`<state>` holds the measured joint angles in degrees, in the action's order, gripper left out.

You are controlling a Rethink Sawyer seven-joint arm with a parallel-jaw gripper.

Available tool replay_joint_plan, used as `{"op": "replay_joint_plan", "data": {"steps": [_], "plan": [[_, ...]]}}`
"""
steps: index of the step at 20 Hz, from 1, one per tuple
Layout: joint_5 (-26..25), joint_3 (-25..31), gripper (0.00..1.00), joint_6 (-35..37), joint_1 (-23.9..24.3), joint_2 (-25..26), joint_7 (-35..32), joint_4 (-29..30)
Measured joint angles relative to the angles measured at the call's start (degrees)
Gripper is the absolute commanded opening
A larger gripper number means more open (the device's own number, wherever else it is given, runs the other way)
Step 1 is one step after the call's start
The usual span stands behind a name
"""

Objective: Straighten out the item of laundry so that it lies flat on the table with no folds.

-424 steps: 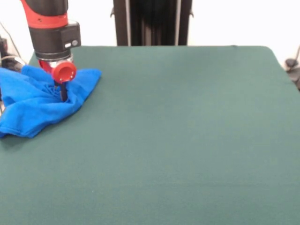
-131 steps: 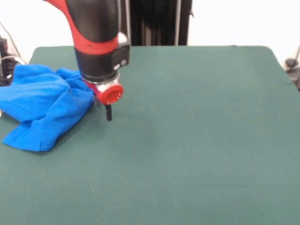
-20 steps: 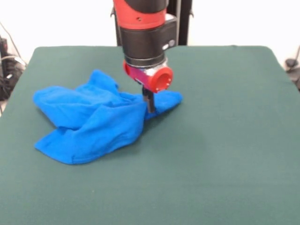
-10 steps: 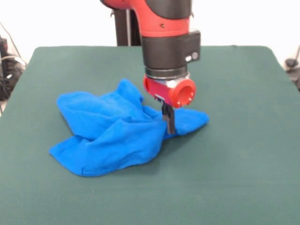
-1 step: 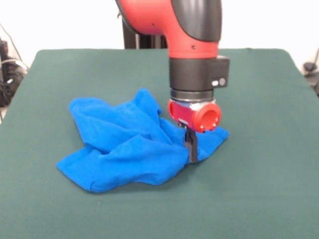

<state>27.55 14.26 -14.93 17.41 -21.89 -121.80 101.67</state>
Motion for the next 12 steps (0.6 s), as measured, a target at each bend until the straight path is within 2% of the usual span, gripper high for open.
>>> {"op": "replay_joint_plan", "data": {"steps": [2,7,8,12], "plan": [[0.4,0.1,0.00,-1.1,-0.5,1.7,-1.3,0.0],[3.0,-0.1,0.00,-4.7,-2.0,2.0,-4.5,0.0],[3.4,-0.1,1.00,-5.2,-2.2,2.1,-5.0,0.0],[6.2,-0.8,1.00,-8.7,-4.8,1.8,-6.8,-0.2]]}}
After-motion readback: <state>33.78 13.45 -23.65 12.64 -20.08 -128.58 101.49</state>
